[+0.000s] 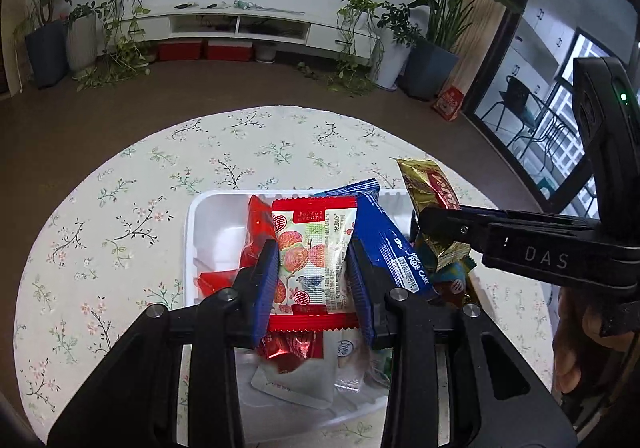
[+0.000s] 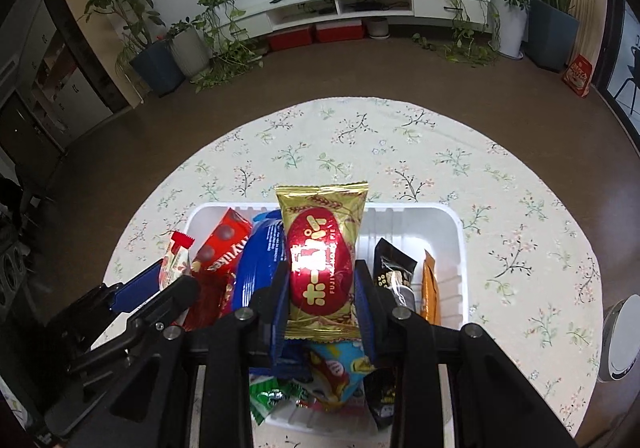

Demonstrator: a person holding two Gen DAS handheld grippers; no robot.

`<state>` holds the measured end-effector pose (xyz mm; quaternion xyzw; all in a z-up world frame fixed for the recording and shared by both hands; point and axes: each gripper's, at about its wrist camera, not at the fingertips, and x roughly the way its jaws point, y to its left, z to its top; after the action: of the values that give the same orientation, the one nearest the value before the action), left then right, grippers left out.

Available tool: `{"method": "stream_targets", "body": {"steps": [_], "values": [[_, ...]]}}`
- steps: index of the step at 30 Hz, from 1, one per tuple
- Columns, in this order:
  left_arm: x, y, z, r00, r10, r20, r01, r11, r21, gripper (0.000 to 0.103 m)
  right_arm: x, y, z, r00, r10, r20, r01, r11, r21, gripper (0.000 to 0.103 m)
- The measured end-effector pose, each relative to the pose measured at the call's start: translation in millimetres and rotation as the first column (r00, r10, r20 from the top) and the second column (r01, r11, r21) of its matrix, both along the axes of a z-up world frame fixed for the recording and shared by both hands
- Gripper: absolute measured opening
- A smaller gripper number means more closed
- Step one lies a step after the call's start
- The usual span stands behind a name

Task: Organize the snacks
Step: 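Lower both packets into the white tray and open both grippers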

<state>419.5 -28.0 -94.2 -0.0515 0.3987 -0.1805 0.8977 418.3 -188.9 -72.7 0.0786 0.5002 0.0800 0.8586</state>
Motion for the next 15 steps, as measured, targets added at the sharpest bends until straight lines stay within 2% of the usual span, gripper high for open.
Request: {"method": "stream_targets", "body": {"steps": [12,13,15], "values": [[15.6,-4.6,-30.9,1.0,-0.012,-0.023,0.013,0.999,0.051,0.035,4.4,17.9,-13.7,0.999,0.033,-0.007,-0.034,0.994,-0.106,0.034],[16.9,-5.1,-31.9,1.0,-0.014,-0.023,0.015,0.998,0.053,0.036,4.9,18.2,-14.0,0.999,0.032,-0.006,-0.032,0.993,-0.112,0.034],[18.0,-6.2,-32.4,1.0,-0.006,-0.021,0.007,0.998,0.061,0.045,3.7,17.8,-13.6,0.999,0.032,-0.006,-0.032,0.993,-0.114,0.034]]}}
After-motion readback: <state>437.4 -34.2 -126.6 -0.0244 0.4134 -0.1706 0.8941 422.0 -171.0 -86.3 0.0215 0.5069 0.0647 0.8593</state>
